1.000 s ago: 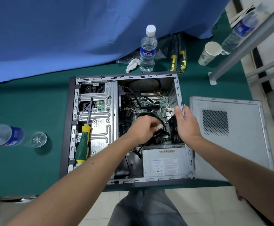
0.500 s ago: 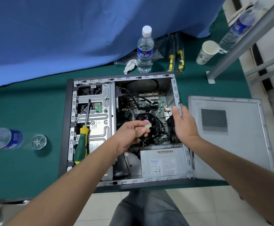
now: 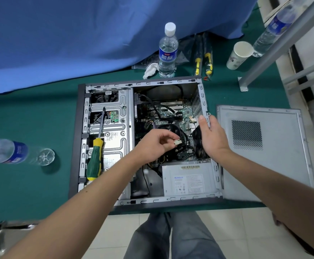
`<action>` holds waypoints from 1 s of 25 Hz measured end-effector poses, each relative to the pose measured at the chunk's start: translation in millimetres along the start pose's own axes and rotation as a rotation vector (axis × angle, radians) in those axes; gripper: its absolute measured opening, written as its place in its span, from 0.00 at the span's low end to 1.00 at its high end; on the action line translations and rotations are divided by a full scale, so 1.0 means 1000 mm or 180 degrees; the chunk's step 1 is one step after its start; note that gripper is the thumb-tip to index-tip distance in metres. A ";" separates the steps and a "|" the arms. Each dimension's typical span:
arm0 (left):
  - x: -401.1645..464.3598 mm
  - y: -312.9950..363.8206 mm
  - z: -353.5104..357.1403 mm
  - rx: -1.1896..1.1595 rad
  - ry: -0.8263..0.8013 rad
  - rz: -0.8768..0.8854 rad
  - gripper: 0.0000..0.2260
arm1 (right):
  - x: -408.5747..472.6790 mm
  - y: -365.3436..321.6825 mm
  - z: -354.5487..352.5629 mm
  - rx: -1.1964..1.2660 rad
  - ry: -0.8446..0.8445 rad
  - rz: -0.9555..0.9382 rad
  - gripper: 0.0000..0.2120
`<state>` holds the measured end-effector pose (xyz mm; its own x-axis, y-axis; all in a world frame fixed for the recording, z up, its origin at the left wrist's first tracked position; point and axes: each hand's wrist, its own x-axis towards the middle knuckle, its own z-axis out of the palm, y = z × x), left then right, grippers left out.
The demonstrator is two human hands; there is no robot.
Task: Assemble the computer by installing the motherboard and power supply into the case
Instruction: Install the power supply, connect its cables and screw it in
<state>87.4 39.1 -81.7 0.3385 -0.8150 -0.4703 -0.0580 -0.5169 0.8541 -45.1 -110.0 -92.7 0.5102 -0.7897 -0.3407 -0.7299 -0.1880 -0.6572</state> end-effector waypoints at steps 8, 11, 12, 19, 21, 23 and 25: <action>0.024 0.010 0.025 0.1655 -0.0184 0.0541 0.11 | 0.001 0.001 0.002 0.0026 0.0087 0.0018 0.19; 0.035 0.011 0.030 0.2054 -0.0273 0.0675 0.11 | 0.002 0.003 0.003 0.0016 0.0093 0.0029 0.20; 0.037 0.010 0.031 0.2129 -0.0284 0.0695 0.12 | 0.001 0.003 0.003 0.0014 0.0089 0.0034 0.20; 0.057 0.001 0.043 0.3019 -0.0295 0.0746 0.10 | 0.002 0.004 0.004 0.0046 0.0076 0.0031 0.21; 0.060 -0.004 0.047 0.3136 -0.0295 0.0685 0.10 | 0.002 0.004 0.004 0.0038 0.0052 0.0044 0.22; 0.064 -0.006 0.047 0.3198 -0.0357 0.0656 0.10 | 0.003 0.005 0.003 0.0052 0.0053 0.0044 0.22; 0.066 -0.006 0.047 0.3285 -0.0433 0.0651 0.10 | 0.004 0.005 0.002 0.0053 0.0055 0.0047 0.24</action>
<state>65.6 -23.7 -128.1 0.1279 -0.9011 -0.4144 -0.8929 -0.2864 0.3473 -46.2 -113.0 -98.4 0.4914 -0.8024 -0.3387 -0.7296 -0.1668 -0.6633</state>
